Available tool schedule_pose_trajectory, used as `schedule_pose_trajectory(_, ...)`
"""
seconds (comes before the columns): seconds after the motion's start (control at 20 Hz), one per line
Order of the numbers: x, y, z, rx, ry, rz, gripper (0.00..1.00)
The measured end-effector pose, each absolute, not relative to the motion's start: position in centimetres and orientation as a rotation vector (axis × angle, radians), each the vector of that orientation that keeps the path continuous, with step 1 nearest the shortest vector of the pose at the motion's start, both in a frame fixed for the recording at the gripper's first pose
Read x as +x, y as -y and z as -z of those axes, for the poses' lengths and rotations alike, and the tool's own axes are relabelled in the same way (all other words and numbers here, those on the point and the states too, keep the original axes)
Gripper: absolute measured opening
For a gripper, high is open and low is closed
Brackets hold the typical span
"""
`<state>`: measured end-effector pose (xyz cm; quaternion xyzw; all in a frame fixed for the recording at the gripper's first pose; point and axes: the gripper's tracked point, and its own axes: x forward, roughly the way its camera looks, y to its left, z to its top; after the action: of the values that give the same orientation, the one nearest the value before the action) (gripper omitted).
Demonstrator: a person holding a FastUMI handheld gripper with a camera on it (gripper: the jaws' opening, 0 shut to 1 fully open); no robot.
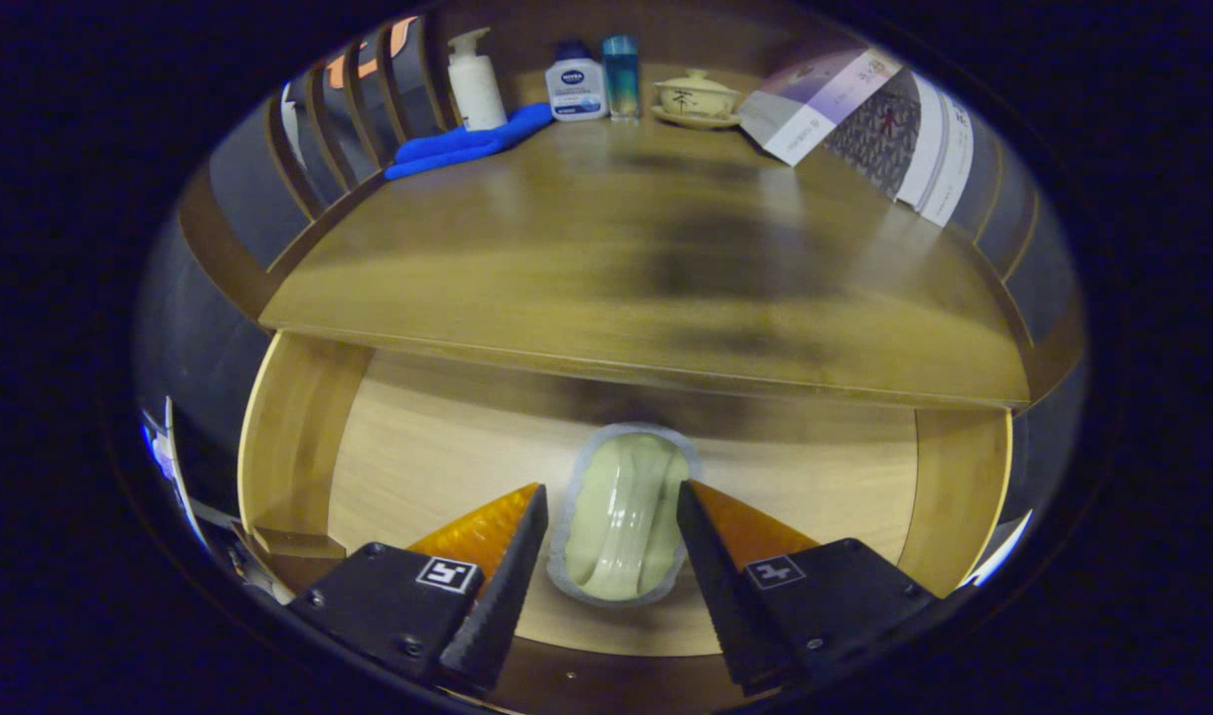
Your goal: Pull open the drawer, take out the items inside it, and place them on the countertop above the cabinet.
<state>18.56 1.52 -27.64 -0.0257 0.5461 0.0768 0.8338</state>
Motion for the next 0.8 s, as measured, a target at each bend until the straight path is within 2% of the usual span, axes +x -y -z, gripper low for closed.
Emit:
schedule_pose_trajectory(0.15,18.5,-1.3,28.0,-0.038,-1.189,-0.148,0.70)
schedule_pose_trajectory(0.2,18.3,-1.3,28.2,-0.030,-1.198,-0.153,0.61)
schedule_pose_trajectory(0.25,18.4,-1.2,28.4,-0.024,-1.201,-0.155,0.58)
schedule_pose_trajectory(0.4,18.8,-0.8,28.6,-0.012,-1.198,-0.139,0.31)
schedule_pose_trajectory(0.55,18.4,-0.7,28.4,-0.025,-1.213,-0.154,0.23)
schedule_pose_trajectory(0.8,17.3,-0.2,27.4,-0.084,-1.194,-0.176,0.20)
